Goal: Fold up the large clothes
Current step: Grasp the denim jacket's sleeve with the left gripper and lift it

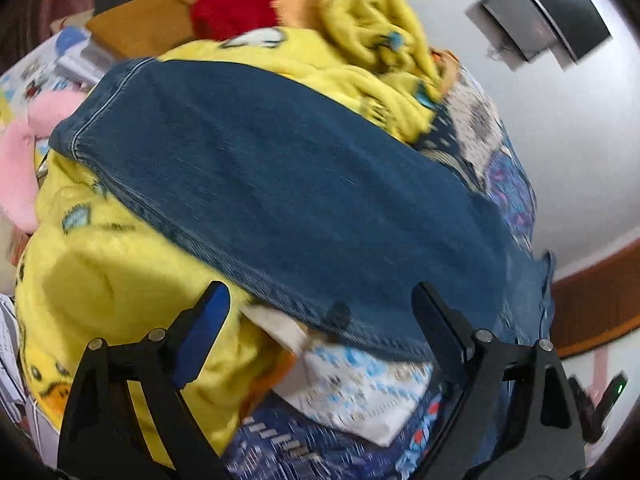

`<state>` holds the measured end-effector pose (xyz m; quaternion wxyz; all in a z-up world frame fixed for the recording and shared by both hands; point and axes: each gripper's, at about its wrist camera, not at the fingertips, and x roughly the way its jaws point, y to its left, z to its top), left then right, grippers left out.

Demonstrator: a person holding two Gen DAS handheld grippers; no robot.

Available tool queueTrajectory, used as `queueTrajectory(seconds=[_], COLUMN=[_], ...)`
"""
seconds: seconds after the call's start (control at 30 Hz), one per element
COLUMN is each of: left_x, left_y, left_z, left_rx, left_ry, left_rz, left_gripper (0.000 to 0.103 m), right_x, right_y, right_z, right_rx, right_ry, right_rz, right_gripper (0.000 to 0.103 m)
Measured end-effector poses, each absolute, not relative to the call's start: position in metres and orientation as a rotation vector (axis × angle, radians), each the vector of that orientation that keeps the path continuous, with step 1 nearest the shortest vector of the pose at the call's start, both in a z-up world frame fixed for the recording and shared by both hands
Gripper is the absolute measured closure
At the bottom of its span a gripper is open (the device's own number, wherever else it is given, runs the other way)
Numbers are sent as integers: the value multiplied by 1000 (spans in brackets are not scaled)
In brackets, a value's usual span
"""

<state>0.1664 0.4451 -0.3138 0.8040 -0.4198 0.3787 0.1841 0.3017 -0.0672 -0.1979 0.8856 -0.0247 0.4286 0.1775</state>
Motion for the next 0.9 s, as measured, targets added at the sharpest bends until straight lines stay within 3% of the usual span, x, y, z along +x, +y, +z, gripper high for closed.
queueTrajectory(seconds=[0.1, 0.3, 0.37, 0.47, 0.67, 0.9], left_x=[166, 160, 162, 161, 175, 225], left_y=[465, 480, 481, 482, 463, 406], left_z=[-328, -329, -325, -315, -265, -178], left_rx=[-987, -1000, -976, -922, -730, -359], left_ry=[790, 769, 768, 772, 738, 689], left_rz=[414, 469, 497, 533, 576, 520], left_gripper=[18, 48, 67, 84, 93, 96], right_x=[304, 306, 306, 303, 294, 282], right_y=[-70, -68, -68, -67, -67, -70], right_z=[-197, -198, -196, -192, -178, -170], right_rx=[-35, -31, -33, -38, -60, -107], right_ry=[895, 902, 902, 890, 858, 849], right_rz=[365, 361, 362, 366, 377, 388], right_gripper=[0, 0, 0, 0, 0, 0])
